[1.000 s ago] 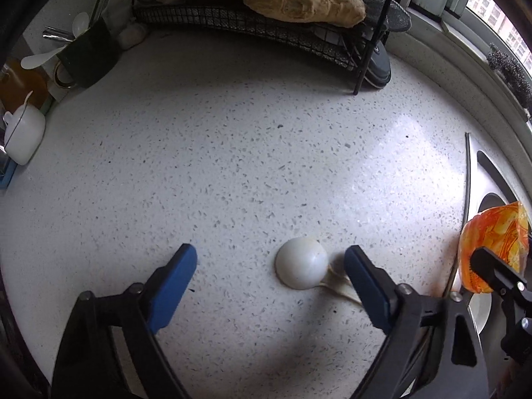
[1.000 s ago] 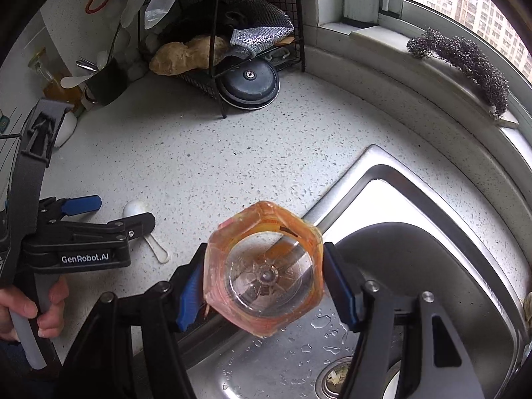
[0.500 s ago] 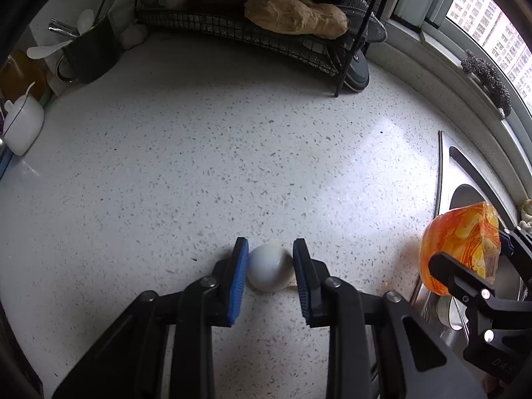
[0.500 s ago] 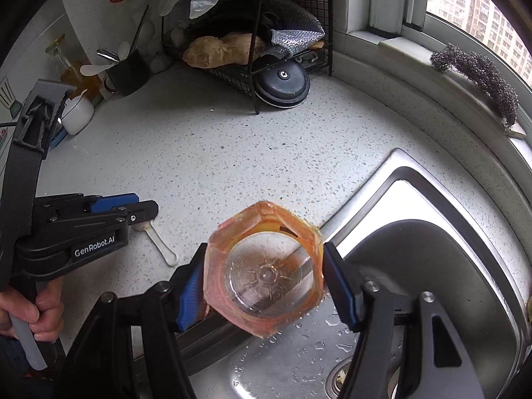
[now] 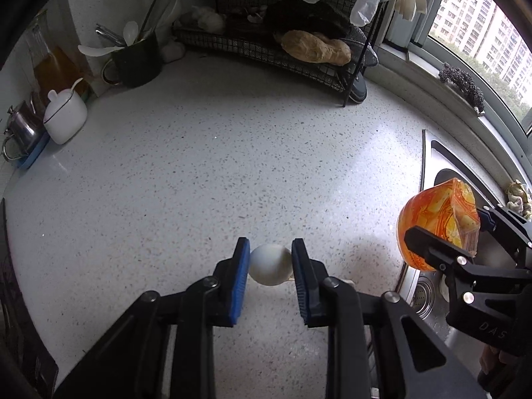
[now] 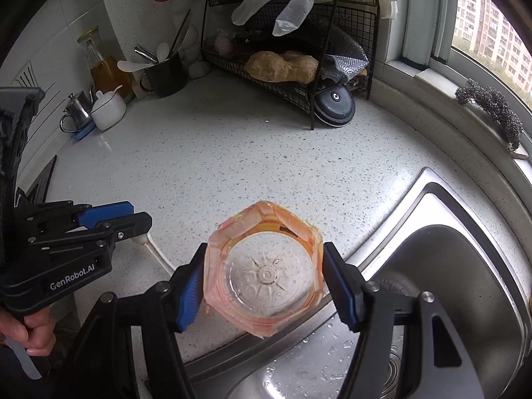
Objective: Collect trash
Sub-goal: 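Grasp the white plastic spoon with the left tool, then carry the spoon and jar down into the cabinet over the red bin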
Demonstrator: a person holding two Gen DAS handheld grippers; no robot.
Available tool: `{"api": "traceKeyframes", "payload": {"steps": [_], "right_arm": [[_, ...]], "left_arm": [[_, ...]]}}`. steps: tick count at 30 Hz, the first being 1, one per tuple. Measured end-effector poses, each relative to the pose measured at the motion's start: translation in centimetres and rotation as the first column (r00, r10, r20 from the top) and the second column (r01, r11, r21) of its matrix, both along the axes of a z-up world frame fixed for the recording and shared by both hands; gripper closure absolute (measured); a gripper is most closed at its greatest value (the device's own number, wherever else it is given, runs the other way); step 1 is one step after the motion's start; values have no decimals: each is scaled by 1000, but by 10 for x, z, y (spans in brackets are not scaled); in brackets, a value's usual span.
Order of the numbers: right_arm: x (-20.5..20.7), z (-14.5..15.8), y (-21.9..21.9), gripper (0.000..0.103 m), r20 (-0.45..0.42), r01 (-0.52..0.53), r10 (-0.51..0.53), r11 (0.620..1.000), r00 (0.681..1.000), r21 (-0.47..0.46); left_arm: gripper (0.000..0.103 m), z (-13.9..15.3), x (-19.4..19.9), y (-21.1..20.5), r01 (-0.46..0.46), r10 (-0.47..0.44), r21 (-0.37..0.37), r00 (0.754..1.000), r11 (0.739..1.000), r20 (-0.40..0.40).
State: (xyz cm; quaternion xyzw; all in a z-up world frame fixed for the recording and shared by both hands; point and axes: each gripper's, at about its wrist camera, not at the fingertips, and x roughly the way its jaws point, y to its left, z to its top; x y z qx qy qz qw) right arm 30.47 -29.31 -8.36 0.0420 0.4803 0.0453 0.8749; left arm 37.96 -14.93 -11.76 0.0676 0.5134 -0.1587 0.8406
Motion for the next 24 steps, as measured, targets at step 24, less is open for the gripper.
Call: {"api": "traceKeyframes", "payload": {"steps": [24], "right_arm": [[-138, -1, 163, 40, 2, -111, 111, 993, 994, 29]], "left_arm": [[101, -5, -178, 164, -96, 96, 10, 995, 995, 16]]}}
